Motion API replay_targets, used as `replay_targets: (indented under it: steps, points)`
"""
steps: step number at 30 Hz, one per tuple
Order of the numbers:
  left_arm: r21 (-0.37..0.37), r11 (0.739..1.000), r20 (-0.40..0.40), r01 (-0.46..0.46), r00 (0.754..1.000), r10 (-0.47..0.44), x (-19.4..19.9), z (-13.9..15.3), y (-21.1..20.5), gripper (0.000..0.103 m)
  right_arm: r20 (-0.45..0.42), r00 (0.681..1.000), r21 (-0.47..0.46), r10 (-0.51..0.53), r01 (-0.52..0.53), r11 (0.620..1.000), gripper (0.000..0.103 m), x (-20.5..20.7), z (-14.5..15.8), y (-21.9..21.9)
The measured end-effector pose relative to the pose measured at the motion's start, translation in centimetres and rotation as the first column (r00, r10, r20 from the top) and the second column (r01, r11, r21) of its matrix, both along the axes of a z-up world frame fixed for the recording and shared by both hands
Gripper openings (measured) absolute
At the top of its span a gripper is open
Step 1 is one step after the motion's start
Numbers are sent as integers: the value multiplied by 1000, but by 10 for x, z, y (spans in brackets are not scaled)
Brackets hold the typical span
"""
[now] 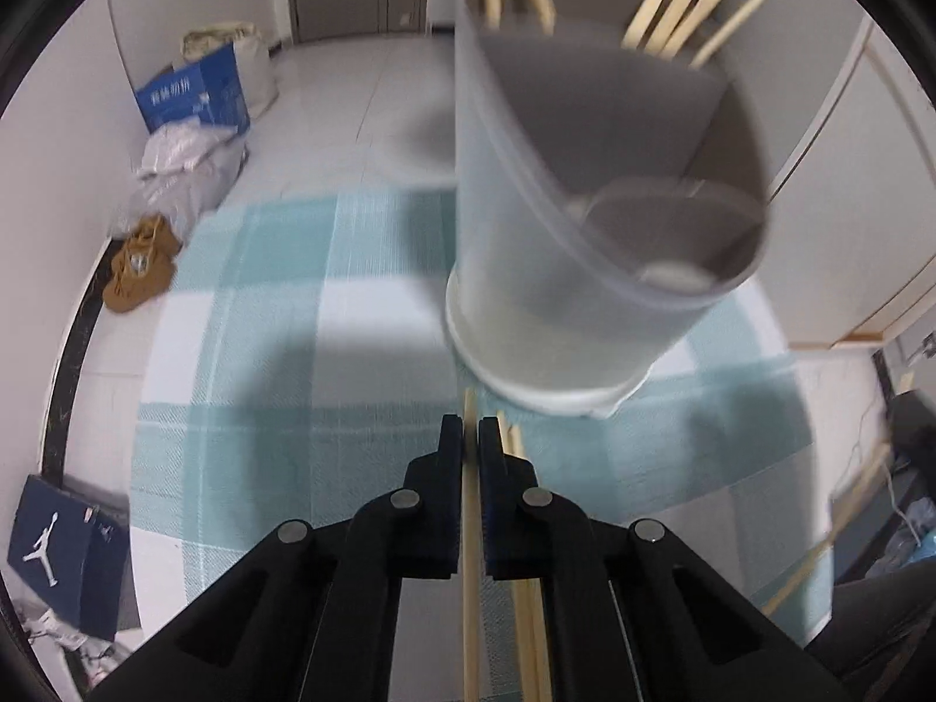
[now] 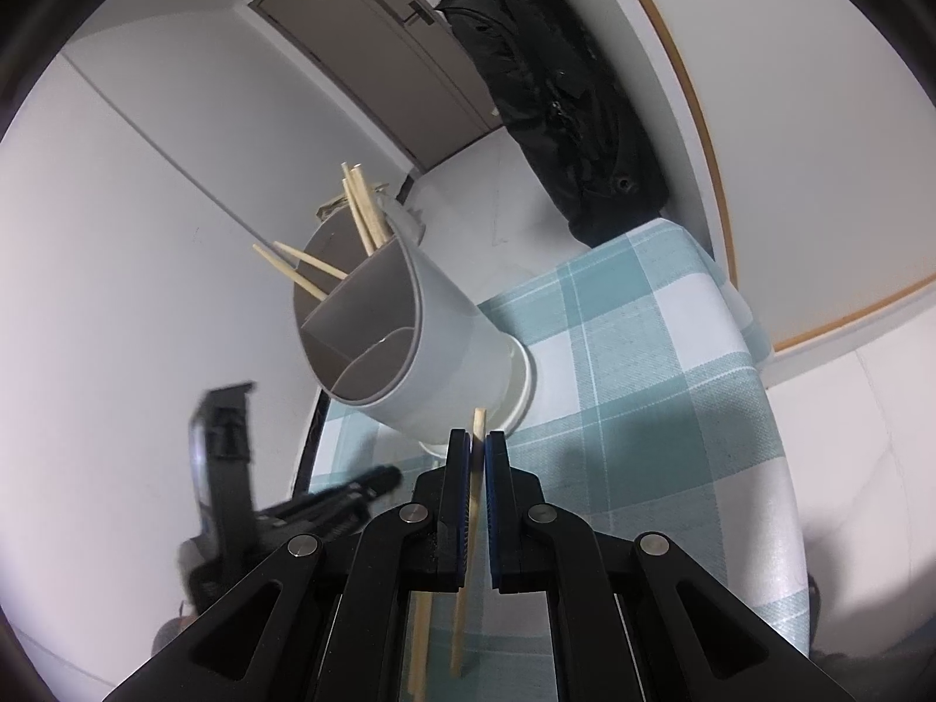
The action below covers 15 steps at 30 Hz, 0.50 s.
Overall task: Organize utensils
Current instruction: 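Lift both held chopsticks upright and carry them above the white holder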
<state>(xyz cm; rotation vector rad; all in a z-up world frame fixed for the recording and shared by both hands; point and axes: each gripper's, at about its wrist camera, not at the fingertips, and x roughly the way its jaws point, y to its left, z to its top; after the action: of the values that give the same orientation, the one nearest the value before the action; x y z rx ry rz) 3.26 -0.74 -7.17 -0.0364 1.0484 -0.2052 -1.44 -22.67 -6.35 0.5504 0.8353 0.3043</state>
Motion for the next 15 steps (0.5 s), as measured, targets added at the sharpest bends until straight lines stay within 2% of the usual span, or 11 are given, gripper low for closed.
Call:
replay_targets:
  steps: [8, 15]
  points:
    - [-93, 996, 166, 6, 986, 10, -29, 37, 2, 1, 48, 999, -28, 4, -2, 1000, 4, -6, 5, 7]
    - [-125, 992, 217, 1, 976, 27, -31, 47, 14, 1, 127, 992, -43, 23, -18, 999, 4, -18, 16, 17]
